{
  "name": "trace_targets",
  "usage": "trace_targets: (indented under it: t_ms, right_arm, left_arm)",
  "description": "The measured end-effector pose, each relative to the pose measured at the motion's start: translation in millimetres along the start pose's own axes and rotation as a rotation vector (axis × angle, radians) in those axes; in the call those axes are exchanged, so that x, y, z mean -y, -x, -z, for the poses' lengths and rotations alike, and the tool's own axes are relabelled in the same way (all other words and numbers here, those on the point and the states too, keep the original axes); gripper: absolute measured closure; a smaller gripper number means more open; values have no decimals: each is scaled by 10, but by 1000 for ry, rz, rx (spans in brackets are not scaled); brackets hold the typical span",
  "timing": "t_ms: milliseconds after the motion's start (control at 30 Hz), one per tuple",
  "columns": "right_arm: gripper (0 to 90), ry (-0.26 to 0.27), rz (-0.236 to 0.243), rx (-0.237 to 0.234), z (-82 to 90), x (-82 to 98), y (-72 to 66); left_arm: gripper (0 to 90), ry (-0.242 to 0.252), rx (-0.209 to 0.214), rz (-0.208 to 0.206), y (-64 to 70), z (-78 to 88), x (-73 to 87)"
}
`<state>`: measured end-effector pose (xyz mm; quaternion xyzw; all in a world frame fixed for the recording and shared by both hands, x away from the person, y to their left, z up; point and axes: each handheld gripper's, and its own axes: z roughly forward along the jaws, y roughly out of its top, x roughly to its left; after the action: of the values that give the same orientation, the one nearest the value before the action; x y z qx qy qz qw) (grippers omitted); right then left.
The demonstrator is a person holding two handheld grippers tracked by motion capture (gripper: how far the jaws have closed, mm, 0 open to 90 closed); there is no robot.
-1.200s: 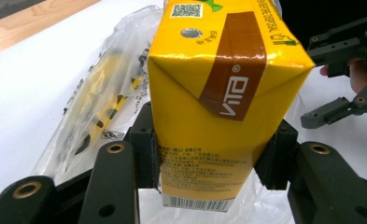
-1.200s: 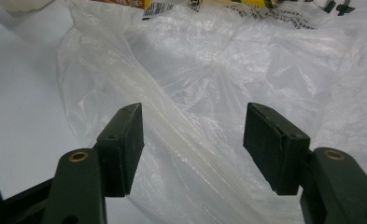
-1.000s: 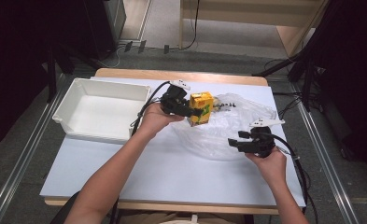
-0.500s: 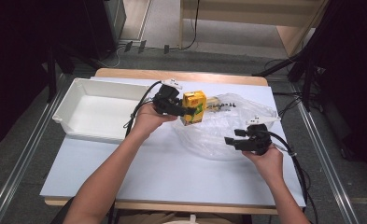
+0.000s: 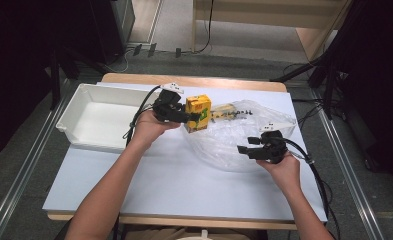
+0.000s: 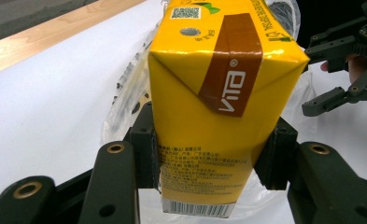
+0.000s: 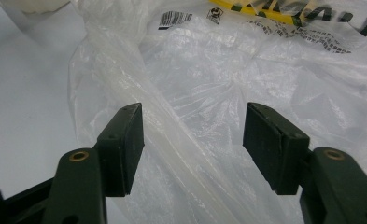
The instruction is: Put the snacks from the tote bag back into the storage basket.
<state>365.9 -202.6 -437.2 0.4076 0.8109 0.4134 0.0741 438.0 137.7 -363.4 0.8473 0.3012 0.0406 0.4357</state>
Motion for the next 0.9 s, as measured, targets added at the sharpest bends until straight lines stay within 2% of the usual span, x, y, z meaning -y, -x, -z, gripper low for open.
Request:
trace_targets:
  t_ms: [133,600,900]
  right_arm:
    - [393,2,-11,-8,-6,-13,-1]
    - [393,-13,14,-13,-15,-33,6]
    - [393,-17,13,-17,-22,-39,22]
  left_arm:
    - [524,-1,-5,4,-20,42,11]
    - [524,11,-21,30,-138,217,72]
    - [524,10,-33,38,-219,314,103]
